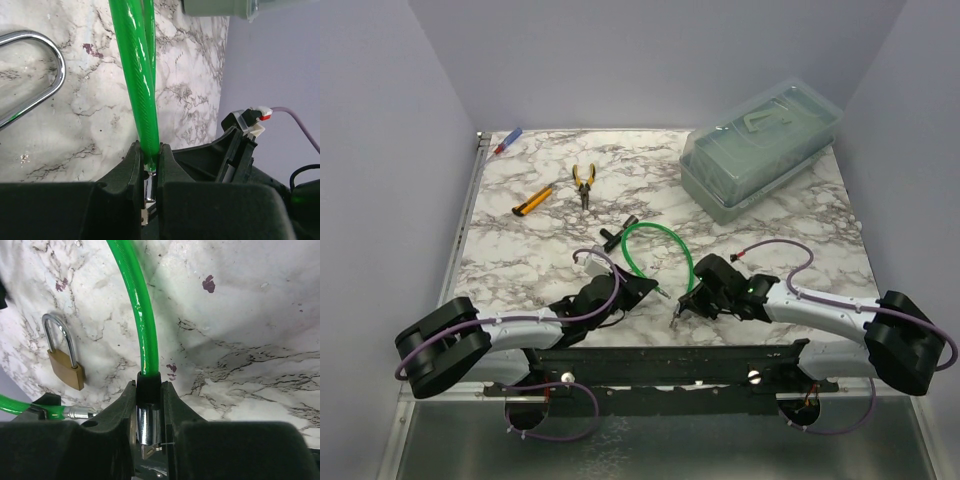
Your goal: Unlock with the key
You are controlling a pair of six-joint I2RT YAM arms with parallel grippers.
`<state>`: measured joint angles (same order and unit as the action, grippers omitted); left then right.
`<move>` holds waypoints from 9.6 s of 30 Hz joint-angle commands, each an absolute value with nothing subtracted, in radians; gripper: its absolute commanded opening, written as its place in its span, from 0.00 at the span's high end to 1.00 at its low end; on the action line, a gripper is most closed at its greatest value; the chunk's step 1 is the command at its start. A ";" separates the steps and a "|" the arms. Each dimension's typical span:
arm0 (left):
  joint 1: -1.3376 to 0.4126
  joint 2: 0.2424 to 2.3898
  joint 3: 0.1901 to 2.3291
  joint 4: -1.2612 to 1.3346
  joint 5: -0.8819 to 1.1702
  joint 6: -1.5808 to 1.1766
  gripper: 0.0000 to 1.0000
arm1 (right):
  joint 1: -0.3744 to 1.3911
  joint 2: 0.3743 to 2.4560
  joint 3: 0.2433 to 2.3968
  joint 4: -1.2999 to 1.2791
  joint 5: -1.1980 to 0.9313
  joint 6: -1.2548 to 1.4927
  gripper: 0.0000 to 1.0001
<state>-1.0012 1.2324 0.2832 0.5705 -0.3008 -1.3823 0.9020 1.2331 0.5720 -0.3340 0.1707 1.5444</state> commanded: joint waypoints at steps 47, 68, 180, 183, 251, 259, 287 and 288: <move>-0.073 1.204 0.607 -0.011 0.166 -0.786 1.00 | 0.489 1.676 1.060 -0.291 0.234 0.689 1.00; -0.025 1.491 0.506 0.223 0.324 -0.926 0.97 | 0.494 1.572 0.872 -0.072 -0.154 0.616 0.91; -0.748 1.623 0.981 -0.619 -0.142 -1.413 1.00 | 0.935 1.292 0.805 -0.514 0.507 0.842 0.15; -0.757 1.661 1.011 -0.617 -0.140 -1.508 1.00 | 0.930 1.275 0.802 -0.523 0.522 0.834 0.15; -0.211 1.133 0.567 -0.719 -0.354 -1.142 0.38 | 0.927 1.129 0.755 -0.549 0.457 0.843 0.15; -0.158 1.179 0.536 -0.656 -0.300 -1.113 0.62 | 0.927 1.133 0.757 -0.555 0.474 0.839 0.15; -0.653 1.160 0.549 -0.384 -0.073 -0.945 1.00 | 0.927 1.171 0.802 -0.549 0.475 0.844 0.15; -0.672 1.175 0.550 -0.376 -0.075 -0.939 1.00 | 0.927 1.171 0.802 -0.550 0.472 0.847 0.15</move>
